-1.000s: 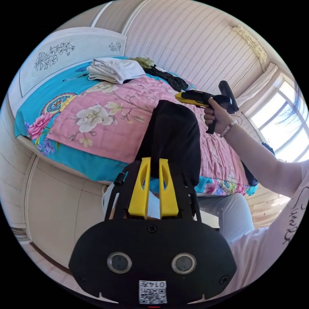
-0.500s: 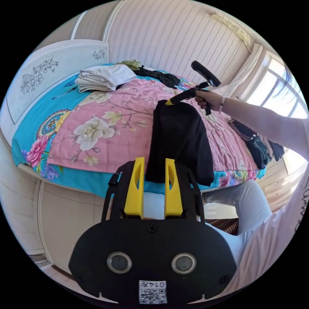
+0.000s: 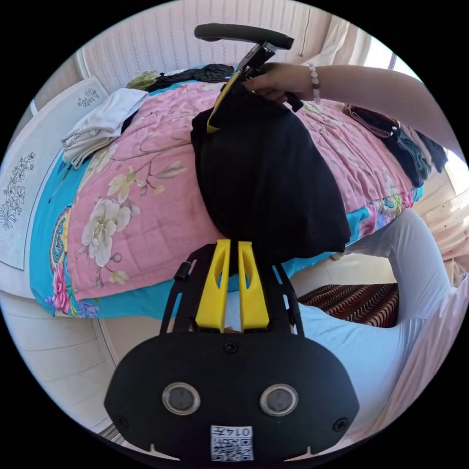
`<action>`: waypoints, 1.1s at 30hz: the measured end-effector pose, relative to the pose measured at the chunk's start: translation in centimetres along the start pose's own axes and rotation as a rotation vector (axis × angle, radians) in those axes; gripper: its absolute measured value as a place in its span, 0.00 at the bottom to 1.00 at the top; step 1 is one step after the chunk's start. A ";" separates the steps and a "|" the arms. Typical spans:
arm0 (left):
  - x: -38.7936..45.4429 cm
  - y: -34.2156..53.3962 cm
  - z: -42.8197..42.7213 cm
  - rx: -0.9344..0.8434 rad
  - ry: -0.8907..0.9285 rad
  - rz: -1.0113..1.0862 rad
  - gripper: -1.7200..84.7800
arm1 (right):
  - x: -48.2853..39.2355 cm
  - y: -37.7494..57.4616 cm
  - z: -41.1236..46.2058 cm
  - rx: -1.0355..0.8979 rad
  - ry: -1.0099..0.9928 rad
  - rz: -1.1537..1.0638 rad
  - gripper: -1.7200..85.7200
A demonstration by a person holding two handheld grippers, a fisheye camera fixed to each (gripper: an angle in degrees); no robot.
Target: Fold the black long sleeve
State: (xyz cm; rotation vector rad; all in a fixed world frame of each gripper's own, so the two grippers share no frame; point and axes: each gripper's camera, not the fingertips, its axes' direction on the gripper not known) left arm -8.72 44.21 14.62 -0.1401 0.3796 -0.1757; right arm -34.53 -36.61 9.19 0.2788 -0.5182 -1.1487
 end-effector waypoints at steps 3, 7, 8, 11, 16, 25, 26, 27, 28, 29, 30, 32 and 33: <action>1.1 0.4 -2.0 0.089 -0.011 -0.017 0.02 | -1.1 2.1 -3.5 0.147 0.036 0.050 0.08; 1.8 1.1 -5.1 0.191 0.040 -0.058 0.01 | -2.2 6.6 -8.5 0.350 -0.001 0.144 0.08; 2.4 1.3 -6.2 0.225 0.042 -0.055 0.01 | -2.8 8.4 -10.1 0.402 0.004 0.162 0.08; 3.8 1.4 -8.8 0.295 0.083 -0.045 0.01 | -4.2 13.0 -13.8 0.502 0.029 0.207 0.08; 7.1 0.4 -12.5 0.373 0.126 0.027 0.01 | -5.6 19.0 -18.9 0.627 0.043 0.270 0.08; 13.0 -5.4 -18.5 0.471 0.118 0.203 0.01 | -4.9 25.1 -24.7 0.749 0.067 0.362 0.08; 14.0 -6.8 -18.9 0.483 0.134 0.236 0.01 | -4.4 25.8 -25.3 0.751 0.084 0.372 0.08; 15.2 -8.4 -19.0 0.494 0.149 0.283 0.01 | -3.7 26.6 -25.9 0.746 0.110 0.383 0.08; 15.9 -9.3 -18.9 0.500 0.158 0.306 0.01 | -3.4 27.0 -26.3 0.740 0.126 0.389 0.08; 17.4 -11.3 -18.6 0.520 0.185 0.352 0.01 | -2.5 28.1 -27.1 0.723 0.164 0.410 0.08; 19.0 -13.6 -18.0 0.541 0.223 0.400 0.01 | -1.6 29.4 -28.0 0.702 0.206 0.435 0.08; 21.6 -17.4 -16.7 0.566 0.314 0.448 0.01 | 0.2 31.6 -29.7 0.654 0.280 0.479 0.08; 23.4 -20.2 -15.8 0.590 0.399 0.472 0.01 | 1.5 33.2 -31.1 0.604 0.340 0.510 0.08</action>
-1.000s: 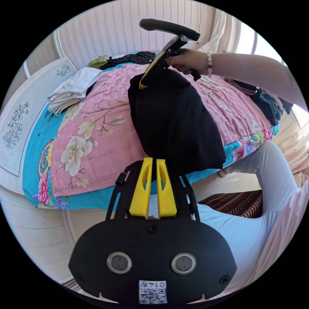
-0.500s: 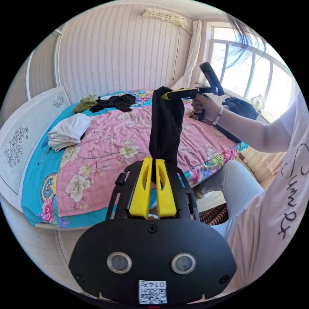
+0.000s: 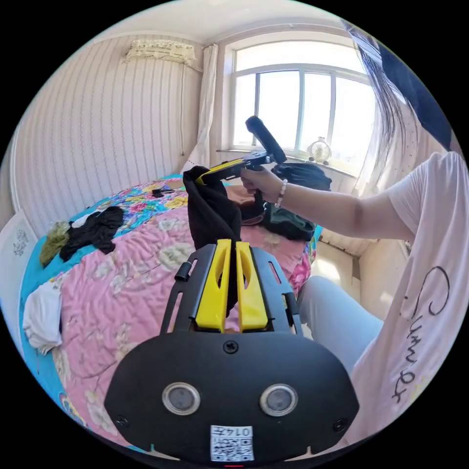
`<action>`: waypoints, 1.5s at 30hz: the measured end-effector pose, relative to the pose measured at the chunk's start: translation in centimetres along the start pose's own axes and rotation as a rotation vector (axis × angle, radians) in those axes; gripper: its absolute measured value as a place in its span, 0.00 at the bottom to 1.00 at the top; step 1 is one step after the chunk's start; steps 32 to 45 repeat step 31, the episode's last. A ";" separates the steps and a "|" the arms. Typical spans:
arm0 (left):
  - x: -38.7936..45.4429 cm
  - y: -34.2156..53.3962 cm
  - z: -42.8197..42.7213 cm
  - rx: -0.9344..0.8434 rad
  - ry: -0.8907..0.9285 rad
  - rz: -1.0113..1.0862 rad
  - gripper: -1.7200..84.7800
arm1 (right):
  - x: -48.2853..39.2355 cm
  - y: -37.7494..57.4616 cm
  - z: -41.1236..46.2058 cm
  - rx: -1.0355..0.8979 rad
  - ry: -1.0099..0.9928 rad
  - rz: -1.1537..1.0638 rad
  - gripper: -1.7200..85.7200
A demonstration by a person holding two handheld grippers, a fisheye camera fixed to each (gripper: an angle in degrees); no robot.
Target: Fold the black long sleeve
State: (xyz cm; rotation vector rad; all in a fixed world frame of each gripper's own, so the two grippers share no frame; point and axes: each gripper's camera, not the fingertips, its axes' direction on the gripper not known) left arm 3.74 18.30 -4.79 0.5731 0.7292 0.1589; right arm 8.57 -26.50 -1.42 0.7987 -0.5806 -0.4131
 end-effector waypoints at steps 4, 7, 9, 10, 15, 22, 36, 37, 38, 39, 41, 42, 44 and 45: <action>-1.2 -6.9 8.9 0.137 0.230 -0.031 0.01 | 7.1 -2.0 -3.4 -0.164 0.191 -0.003 0.08; -4.2 -12.7 16.2 0.233 0.347 -0.195 0.01 | 14.2 -5.4 -3.8 -0.407 0.336 0.038 0.09; -7.0 -16.2 23.1 0.198 0.215 -0.275 0.01 | 19.8 -7.2 -2.2 -0.455 0.509 0.091 0.12; -7.6 -16.8 24.9 0.168 0.163 -0.276 0.01 | 21.2 -7.3 -1.6 -0.468 0.556 0.133 0.13; -13.3 -17.0 33.0 -0.052 0.025 -0.271 0.01 | 25.5 -3.6 2.9 -0.428 0.570 0.393 0.15; -17.7 -9.7 26.7 -0.112 -0.032 -0.182 0.01 | 22.0 1.3 7.7 -0.576 0.634 0.228 0.15; -29.1 6.4 7.9 -0.214 -0.440 -0.538 0.02 | 9.0 -6.7 15.9 -0.329 0.116 -0.024 0.15; -29.1 6.4 7.9 -0.214 -0.440 -0.538 0.02 | 9.0 -6.7 15.9 -0.329 0.116 -0.024 0.15; -29.1 6.4 7.9 -0.214 -0.440 -0.538 0.02 | 9.0 -6.7 15.9 -0.329 0.116 -0.024 0.15; -29.1 6.4 7.9 -0.214 -0.440 -0.538 0.02 | 9.0 -6.7 15.9 -0.329 0.116 -0.024 0.15; -29.1 6.4 7.9 -0.214 -0.440 -0.538 0.02 | 9.0 -6.7 15.9 -0.329 0.116 -0.024 0.15; -29.1 6.4 7.9 -0.214 -0.440 -0.538 0.02 | 9.0 -6.7 15.9 -0.329 0.116 -0.024 0.15; -29.1 6.4 7.9 -0.214 -0.440 -0.538 0.02 | 9.0 -6.7 15.9 -0.329 0.116 -0.024 0.15; -29.1 6.4 7.9 -0.214 -0.440 -0.538 0.02 | 9.0 -6.7 15.9 -0.329 0.116 -0.024 0.15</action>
